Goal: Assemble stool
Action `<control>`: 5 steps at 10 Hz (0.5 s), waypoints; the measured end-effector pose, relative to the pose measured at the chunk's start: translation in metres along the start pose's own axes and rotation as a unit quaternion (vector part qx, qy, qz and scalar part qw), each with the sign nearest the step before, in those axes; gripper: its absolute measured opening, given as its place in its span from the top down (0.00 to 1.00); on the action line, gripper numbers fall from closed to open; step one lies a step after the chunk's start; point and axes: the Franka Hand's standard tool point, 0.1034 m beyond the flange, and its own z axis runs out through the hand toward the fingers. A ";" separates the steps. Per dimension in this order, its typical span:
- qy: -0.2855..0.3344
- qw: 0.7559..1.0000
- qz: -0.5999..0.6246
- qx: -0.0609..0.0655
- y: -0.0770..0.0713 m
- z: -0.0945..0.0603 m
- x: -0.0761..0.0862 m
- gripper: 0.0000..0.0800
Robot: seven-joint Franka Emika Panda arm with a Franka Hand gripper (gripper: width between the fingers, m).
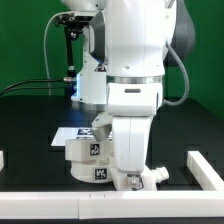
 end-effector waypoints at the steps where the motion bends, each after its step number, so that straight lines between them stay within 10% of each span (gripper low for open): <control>1: -0.001 1.000 -0.002 -0.001 0.001 -0.002 0.002 0.58; 5: -0.016 0.998 -0.056 -0.005 -0.007 -0.058 0.032 0.59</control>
Offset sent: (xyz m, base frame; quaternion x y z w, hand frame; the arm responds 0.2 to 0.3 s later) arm -0.0176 0.0224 0.0564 -0.0046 -0.0293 -0.1518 0.9880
